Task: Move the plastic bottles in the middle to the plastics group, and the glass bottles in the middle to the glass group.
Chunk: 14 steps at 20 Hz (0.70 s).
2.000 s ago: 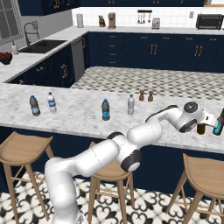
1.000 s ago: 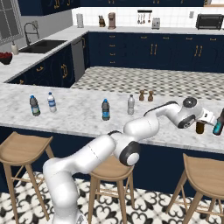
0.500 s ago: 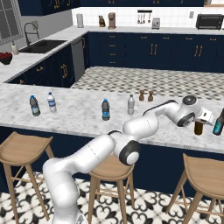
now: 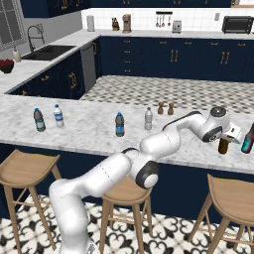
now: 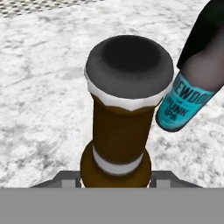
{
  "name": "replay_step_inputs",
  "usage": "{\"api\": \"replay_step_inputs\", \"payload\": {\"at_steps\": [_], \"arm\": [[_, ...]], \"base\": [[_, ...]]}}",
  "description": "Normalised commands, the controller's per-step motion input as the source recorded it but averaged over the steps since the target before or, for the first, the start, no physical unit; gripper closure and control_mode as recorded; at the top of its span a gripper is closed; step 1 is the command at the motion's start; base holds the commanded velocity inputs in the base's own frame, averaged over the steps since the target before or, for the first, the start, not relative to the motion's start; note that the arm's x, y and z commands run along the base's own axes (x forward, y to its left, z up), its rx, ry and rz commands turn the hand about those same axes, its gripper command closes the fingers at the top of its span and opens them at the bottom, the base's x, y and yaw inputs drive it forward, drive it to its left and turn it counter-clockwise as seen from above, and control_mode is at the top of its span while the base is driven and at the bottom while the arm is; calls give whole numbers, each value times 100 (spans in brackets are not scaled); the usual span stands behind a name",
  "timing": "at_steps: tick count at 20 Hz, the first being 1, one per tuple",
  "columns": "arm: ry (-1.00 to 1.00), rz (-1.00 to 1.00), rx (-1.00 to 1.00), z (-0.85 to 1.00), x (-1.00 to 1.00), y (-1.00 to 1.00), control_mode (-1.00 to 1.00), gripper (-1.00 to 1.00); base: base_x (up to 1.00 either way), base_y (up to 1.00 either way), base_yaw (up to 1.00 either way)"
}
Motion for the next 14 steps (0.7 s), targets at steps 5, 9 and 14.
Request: {"api": "replay_step_inputs", "payload": {"at_steps": [5, 9, 14], "arm": [[20, 1, 17, 16, 0, 0, -100, 100], [12, 2, 20, 0, 0, 0, -100, 100], [7, 0, 23, 0, 1, -3, -100, 100]], "base": [[0, 0, 0], [0, 0, 0], [0, 0, 0]]}}
